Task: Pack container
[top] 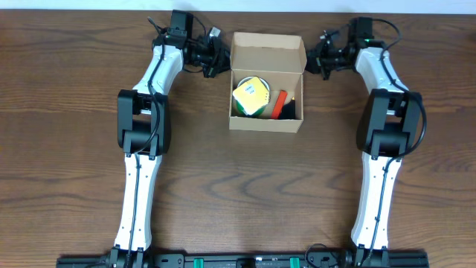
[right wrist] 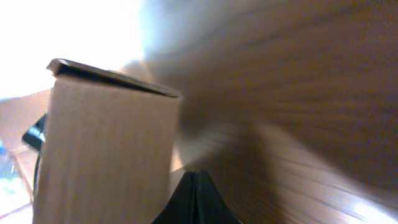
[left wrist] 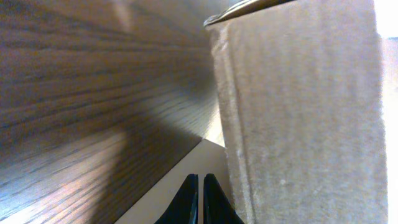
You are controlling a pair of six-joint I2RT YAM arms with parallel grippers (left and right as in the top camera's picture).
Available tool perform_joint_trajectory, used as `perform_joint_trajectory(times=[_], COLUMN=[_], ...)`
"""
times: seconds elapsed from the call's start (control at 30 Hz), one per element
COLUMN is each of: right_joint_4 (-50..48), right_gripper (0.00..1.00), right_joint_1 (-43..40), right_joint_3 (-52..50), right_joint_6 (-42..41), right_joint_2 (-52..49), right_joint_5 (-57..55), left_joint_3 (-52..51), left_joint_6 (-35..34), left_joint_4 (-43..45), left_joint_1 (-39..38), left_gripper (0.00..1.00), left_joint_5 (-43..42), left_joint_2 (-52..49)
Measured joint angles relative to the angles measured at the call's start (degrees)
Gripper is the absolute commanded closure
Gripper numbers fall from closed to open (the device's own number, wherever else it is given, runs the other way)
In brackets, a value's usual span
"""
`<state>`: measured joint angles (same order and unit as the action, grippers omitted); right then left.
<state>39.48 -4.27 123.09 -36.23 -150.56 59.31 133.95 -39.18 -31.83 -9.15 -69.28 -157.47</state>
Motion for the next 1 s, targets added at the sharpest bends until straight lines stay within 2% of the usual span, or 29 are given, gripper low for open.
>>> perform_joint_trajectory(times=[0.17,0.47,0.63,0.83,1.0], right_joint_4=[-1.27,-2.51,-2.32,1.07,6.43], right_gripper=[0.99,0.99,0.98,0.99,0.98], right_joint_1=[1.16,1.2,1.2,1.22,1.53], right_joint_3=[0.0,0.0,0.0,0.0,0.07], right_joint_6=[0.0,0.92,1.77,3.61,6.54], right_joint_2=[-0.02,-0.02,0.66,5.53,11.41], right_joint_5=[2.21,5.64,6.05,5.44,3.06], left_joint_3=[0.0,5.11,12.39,20.65,27.32], left_joint_6=[-0.02,0.02,1.99,9.27,14.23], left_joint_4=[2.73,0.61,-8.68,-24.39,-32.13], left_joint_1=[0.04,0.09,0.48,0.79,0.79], left_gripper=[0.94,0.94,0.94,0.94,0.94], left_joint_5=[-1.95,-2.51,-2.03,1.09,3.43], left_joint_2=[0.0,0.0,0.0,0.0,0.0])
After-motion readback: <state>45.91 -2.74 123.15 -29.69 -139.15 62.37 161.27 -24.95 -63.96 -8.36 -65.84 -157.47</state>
